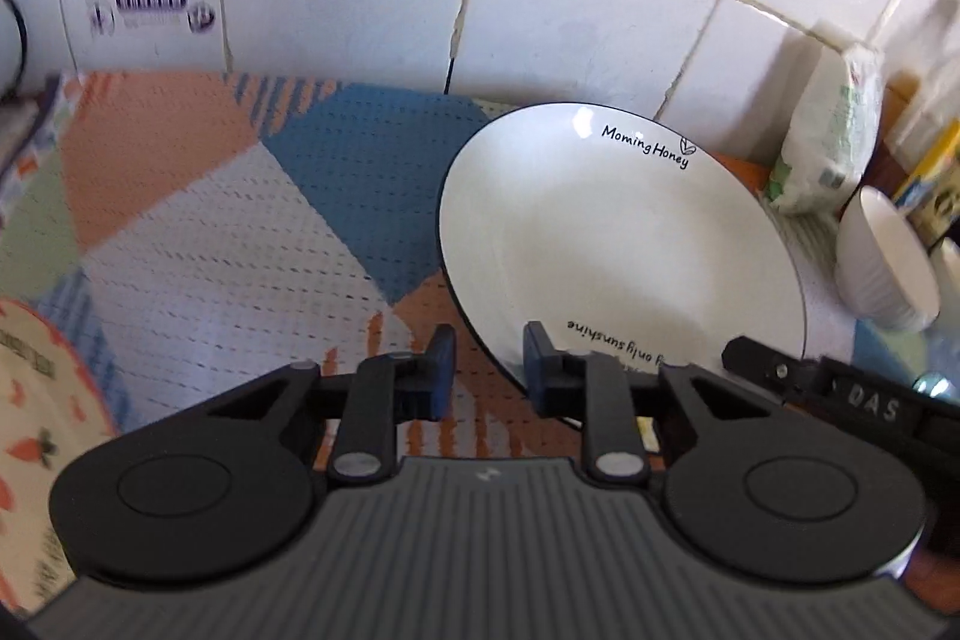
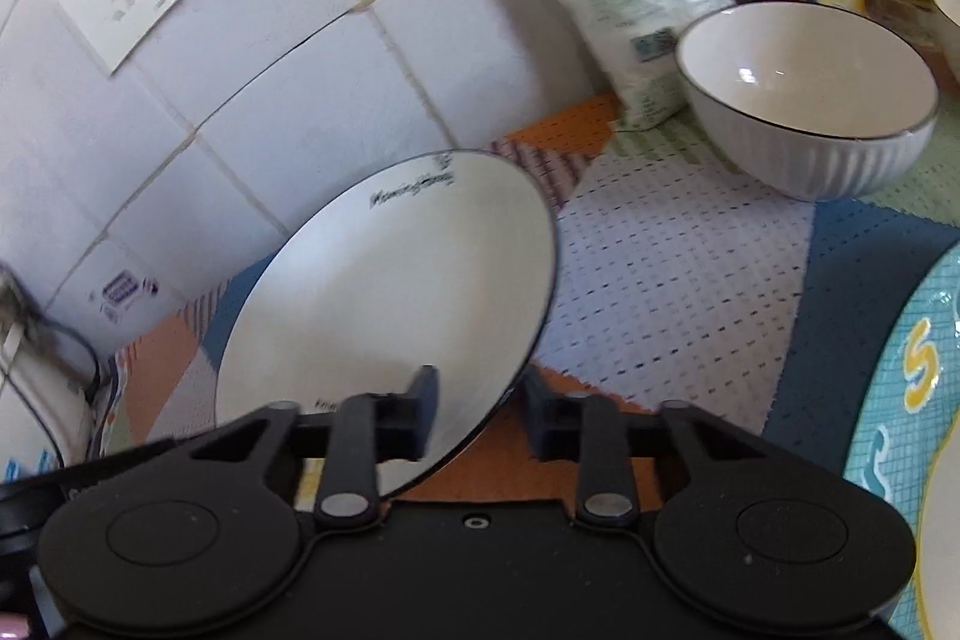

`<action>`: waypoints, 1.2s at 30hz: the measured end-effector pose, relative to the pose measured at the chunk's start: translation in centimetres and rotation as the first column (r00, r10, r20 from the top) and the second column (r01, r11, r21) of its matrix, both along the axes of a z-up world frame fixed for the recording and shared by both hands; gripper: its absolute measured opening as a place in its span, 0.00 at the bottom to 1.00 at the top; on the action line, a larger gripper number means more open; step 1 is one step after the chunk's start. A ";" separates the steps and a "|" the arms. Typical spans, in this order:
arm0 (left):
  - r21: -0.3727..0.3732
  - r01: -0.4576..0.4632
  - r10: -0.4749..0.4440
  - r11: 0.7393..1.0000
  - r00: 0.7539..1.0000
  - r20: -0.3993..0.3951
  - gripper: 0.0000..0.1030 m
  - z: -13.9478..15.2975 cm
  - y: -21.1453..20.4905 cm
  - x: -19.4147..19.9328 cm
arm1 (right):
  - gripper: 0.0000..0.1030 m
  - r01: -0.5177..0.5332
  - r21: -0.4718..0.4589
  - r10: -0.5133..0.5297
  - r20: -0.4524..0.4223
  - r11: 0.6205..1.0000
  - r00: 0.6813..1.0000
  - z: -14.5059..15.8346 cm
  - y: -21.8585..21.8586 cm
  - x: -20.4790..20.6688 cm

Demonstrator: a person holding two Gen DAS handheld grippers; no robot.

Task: Organize plates and bowls
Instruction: 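Lift the white plate with both grippers and carry it toward the table front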

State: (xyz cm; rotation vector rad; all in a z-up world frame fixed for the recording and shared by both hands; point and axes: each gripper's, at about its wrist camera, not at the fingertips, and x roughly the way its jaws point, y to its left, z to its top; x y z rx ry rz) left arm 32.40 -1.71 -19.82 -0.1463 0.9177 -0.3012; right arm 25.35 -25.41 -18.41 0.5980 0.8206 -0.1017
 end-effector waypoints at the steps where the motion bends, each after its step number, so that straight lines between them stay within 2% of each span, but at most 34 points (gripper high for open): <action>1: -0.022 -0.005 0.005 1.000 1.000 -0.010 0.17 -0.2 0.1 0.2 | 0.20 0.013 0.021 -0.013 0.005 1.000 1.000 -0.2 -0.4 -0.1; 3: -0.050 -0.008 0.008 0.999 1.000 -0.010 0.18 -0.8 0.0 0.2 | 0.19 0.023 0.056 -0.024 0.013 0.998 1.000 -0.6 -1.0 -0.3; 6: -0.054 -0.027 0.027 0.998 1.000 0.005 0.20 -1.0 -0.3 0.0 | 0.19 0.018 0.030 -0.018 0.013 0.999 1.000 -0.5 -0.6 -0.1; 9: -0.067 -0.040 0.039 0.997 0.999 -0.014 0.19 -1.0 -0.1 0.3 | 0.19 0.014 0.047 -0.015 0.019 0.999 1.000 -0.6 -1.0 0.0; 12: -0.019 -0.056 0.056 0.998 0.998 -0.040 0.20 -0.4 -0.7 0.6 | 0.22 -0.016 0.014 0.016 0.028 1.000 0.999 -0.3 -0.7 -0.1; 15: -0.012 -0.067 0.066 0.998 0.995 -0.077 0.20 -0.2 -0.6 0.9 | 0.24 -0.092 -0.066 0.094 0.027 0.994 0.995 0.3 0.3 -0.5; 19: 0.014 -0.059 0.060 0.998 0.996 -0.073 0.20 0.1 -0.5 0.3 | 0.24 -0.123 -0.053 0.124 0.019 0.991 0.992 0.5 0.1 -0.6; 29: 0.076 -0.051 0.053 0.996 0.998 -0.021 0.20 1.8 -0.1 -5.0 | 0.24 -0.168 -0.034 0.170 0.053 0.985 0.984 1.3 0.2 -3.6; 36: 0.075 -0.045 0.048 0.996 0.998 -0.037 0.20 3.2 1.2 -9.0 | 0.25 -0.194 -0.032 0.196 0.058 0.980 0.979 2.5 0.3 -7.3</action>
